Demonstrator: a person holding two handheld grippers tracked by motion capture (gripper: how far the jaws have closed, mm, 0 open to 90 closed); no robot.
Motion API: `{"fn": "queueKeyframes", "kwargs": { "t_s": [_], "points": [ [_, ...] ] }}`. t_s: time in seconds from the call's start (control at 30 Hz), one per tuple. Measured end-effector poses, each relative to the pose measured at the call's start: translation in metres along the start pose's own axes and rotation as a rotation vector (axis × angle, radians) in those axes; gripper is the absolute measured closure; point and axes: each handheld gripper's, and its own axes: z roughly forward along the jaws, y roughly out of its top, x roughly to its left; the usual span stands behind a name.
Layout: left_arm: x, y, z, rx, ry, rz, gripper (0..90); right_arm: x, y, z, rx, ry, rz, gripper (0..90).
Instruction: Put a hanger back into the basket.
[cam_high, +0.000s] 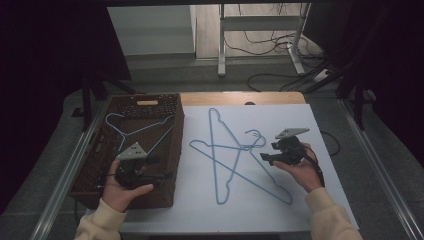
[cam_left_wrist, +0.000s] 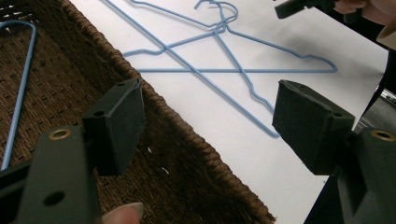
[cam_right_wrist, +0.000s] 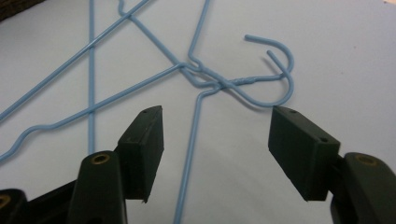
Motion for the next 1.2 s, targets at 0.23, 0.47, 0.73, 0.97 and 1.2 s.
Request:
{"fn": "queueKeyframes", "kwargs": {
  "t_s": [0.23, 0.47, 0.73, 0.97, 1.2],
  "points": [
    [-0.002, 0.000, 0.001, 0.003, -0.001, 0.006, 25.3, -0.008, 0.018, 0.018, 0.023, 0.001, 0.029, 53.2],
    [-0.004, 0.000, -0.001, -0.001, 0.001, 0.008, 25.3, -0.018, 0.032, 0.037, 0.065, -0.023, 0.053, 77.6],
    [-0.003, -0.002, -0.005, -0.012, 0.004, -0.004, 25.3, -0.030, 0.036, 0.068, 0.164, -0.053, 0.070, 87.8],
    [-0.005, -0.003, -0.006, -0.009, 0.009, 0.001, 25.3, -0.038, 0.034, 0.081, 0.197, -0.058, 0.088, 89.7],
    [-0.005, -0.003, -0.007, -0.012, 0.011, 0.000, 25.4, -0.039, 0.029, 0.076, 0.253, -0.044, 0.118, 89.8]
  ]
}}
